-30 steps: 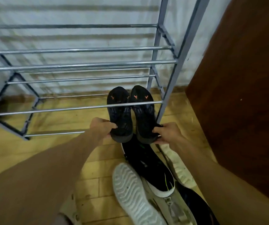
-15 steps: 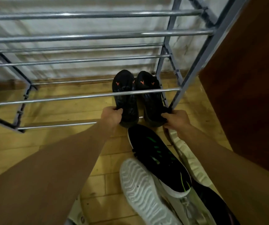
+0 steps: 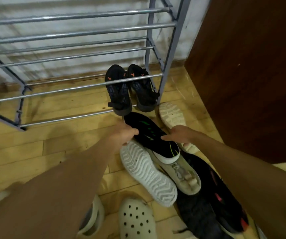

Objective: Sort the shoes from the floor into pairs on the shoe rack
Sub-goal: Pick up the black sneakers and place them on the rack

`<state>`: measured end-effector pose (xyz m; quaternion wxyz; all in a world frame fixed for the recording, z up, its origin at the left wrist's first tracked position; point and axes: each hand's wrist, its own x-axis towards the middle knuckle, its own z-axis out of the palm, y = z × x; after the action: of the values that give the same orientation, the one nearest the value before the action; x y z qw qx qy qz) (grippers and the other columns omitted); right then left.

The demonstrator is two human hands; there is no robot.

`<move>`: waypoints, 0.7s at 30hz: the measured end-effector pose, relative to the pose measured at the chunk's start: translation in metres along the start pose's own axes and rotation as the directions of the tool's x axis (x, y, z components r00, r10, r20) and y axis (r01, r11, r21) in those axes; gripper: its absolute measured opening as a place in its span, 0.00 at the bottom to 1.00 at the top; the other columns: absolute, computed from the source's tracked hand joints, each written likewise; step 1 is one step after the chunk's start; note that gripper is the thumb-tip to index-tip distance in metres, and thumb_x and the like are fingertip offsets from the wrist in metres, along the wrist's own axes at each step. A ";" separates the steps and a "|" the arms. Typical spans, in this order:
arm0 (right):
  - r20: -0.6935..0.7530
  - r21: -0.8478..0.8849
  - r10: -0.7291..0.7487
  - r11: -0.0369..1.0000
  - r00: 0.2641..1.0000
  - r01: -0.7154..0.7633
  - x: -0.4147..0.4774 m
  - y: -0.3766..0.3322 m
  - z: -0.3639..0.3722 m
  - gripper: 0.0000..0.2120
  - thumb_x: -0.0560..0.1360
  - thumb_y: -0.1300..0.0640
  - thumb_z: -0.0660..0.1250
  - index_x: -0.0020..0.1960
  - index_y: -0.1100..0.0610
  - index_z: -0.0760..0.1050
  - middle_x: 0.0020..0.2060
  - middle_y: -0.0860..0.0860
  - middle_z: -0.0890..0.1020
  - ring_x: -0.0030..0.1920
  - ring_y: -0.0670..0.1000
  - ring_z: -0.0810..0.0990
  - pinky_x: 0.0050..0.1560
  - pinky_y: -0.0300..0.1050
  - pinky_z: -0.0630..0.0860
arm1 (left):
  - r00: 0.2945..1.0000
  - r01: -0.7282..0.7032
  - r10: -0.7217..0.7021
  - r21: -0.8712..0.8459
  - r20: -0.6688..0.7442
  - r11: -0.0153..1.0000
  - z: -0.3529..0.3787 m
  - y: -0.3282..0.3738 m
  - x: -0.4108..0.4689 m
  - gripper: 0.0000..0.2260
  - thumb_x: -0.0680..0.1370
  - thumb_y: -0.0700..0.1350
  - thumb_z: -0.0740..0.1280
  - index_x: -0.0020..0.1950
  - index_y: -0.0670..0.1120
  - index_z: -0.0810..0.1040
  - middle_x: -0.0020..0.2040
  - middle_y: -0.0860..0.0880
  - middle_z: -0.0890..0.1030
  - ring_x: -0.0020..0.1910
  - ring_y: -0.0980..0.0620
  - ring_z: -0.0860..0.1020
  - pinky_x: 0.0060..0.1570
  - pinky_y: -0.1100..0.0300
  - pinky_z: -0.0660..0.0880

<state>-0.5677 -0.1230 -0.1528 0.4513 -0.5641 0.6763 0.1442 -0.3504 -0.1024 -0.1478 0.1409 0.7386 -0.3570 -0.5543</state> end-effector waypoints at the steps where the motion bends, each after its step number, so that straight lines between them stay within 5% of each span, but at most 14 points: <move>1: 0.054 0.010 0.021 1.000 0.998 -0.022 -0.004 0.003 0.006 0.33 0.72 0.38 0.67 0.63 0.63 0.73 0.58 0.60 0.79 0.53 0.58 0.79 0.50 0.53 0.79 | 0.999 0.015 -0.015 0.020 0.039 1.000 0.007 -0.005 -0.006 0.18 0.75 0.47 0.68 0.64 0.46 0.72 0.57 0.47 0.77 0.53 0.49 0.76 0.44 0.58 0.75; 6: 0.015 0.099 0.055 0.993 0.998 -0.056 -0.011 0.004 0.025 0.31 0.71 0.53 0.73 0.68 0.62 0.64 0.52 0.56 0.75 0.44 0.54 0.75 0.33 0.43 0.75 | 0.992 0.036 -0.039 0.026 0.120 0.999 0.035 -0.017 -0.021 0.16 0.75 0.45 0.68 0.61 0.45 0.73 0.55 0.46 0.77 0.52 0.48 0.75 0.48 0.55 0.75; 11: 0.067 0.257 0.112 0.958 0.991 -0.125 -0.018 -0.003 0.025 0.29 0.71 0.65 0.72 0.69 0.67 0.65 0.54 0.64 0.77 0.50 0.59 0.80 0.47 0.51 0.81 | 0.982 0.042 -0.046 0.024 0.184 0.999 0.045 -0.018 -0.039 0.18 0.76 0.47 0.67 0.65 0.44 0.73 0.59 0.45 0.77 0.59 0.46 0.76 0.50 0.56 0.74; 15: 0.077 0.274 0.083 0.957 0.994 -0.101 -0.040 -0.012 0.017 0.22 0.71 0.70 0.70 0.63 0.70 0.71 0.60 0.66 0.76 0.51 0.64 0.82 0.41 0.54 0.83 | 0.975 0.038 -0.045 0.035 0.219 0.999 0.026 -0.013 -0.064 0.20 0.75 0.51 0.68 0.65 0.47 0.71 0.56 0.48 0.75 0.56 0.48 0.76 0.52 0.55 0.74; 21: 0.070 0.412 -0.007 0.911 0.998 -0.022 -0.118 -0.020 -0.009 0.20 0.71 0.73 0.69 0.62 0.72 0.71 0.52 0.64 0.78 0.49 0.65 0.81 0.34 0.54 0.83 | 0.978 0.022 -0.035 0.066 0.207 0.998 -0.003 0.009 -0.120 0.25 0.75 0.55 0.66 0.69 0.47 0.69 0.60 0.47 0.74 0.49 0.50 0.78 0.48 0.55 0.77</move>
<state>-0.5591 -0.0607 -0.0506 0.5830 -0.4481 0.6774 0.0196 -0.3670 -0.0266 -0.0553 0.0711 0.6858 -0.3766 -0.6187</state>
